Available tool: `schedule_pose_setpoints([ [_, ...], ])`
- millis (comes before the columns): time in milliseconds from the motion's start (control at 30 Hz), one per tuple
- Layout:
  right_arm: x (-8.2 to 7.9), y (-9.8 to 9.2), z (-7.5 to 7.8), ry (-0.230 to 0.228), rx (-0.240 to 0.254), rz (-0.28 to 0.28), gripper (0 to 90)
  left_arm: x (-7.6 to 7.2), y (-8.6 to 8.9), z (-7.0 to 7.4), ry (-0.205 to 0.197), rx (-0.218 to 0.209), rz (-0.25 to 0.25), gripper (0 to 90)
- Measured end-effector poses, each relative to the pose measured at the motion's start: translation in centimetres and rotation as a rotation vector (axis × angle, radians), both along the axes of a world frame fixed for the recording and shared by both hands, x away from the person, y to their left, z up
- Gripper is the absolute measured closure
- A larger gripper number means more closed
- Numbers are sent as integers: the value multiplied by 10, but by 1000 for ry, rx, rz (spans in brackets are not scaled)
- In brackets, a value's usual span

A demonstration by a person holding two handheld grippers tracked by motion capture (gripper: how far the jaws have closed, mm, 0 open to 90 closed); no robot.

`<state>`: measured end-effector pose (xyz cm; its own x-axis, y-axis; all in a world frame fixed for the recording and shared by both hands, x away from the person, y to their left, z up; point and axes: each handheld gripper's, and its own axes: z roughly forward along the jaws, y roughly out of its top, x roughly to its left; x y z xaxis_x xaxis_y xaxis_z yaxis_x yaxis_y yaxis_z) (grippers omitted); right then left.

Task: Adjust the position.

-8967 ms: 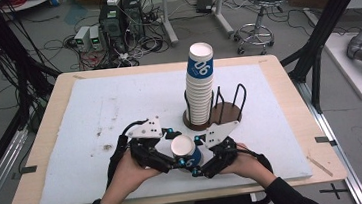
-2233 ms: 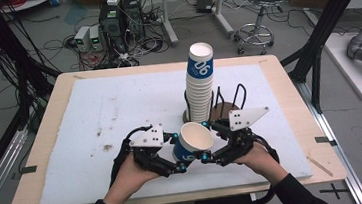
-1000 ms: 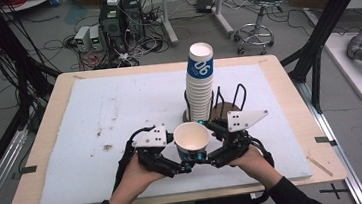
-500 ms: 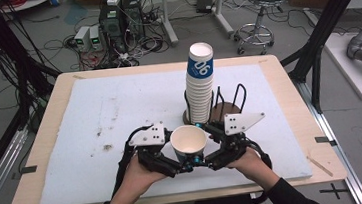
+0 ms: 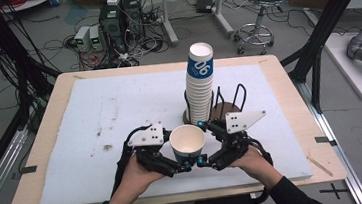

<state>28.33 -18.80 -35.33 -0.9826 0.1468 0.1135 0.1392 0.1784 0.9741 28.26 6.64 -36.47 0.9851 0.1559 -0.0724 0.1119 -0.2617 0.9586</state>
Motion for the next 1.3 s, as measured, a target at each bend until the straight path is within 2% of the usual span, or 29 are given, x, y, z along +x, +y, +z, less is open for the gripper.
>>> schedule_pose_setpoints([
  [267,4,-10,1,-14,-21,-4,153,3,8,1,7,-7,23,247],
  [367,6,-14,0,-27,-42,-15,153,3,10,2,20,-22,34,247],
  [533,9,-18,-4,-26,-79,-28,153,3,12,3,9,-47,40,247],
  [900,8,-4,-22,-22,-159,4,153,0,11,7,7,-75,38,248],
  [1100,6,6,-28,-8,-139,4,158,-1,7,6,10,-74,26,249],
  [1200,5,11,-32,14,-130,15,168,-2,5,6,9,-73,24,248],
  [1300,4,14,-32,7,-125,35,279,-2,4,5,8,-74,20,249],
])
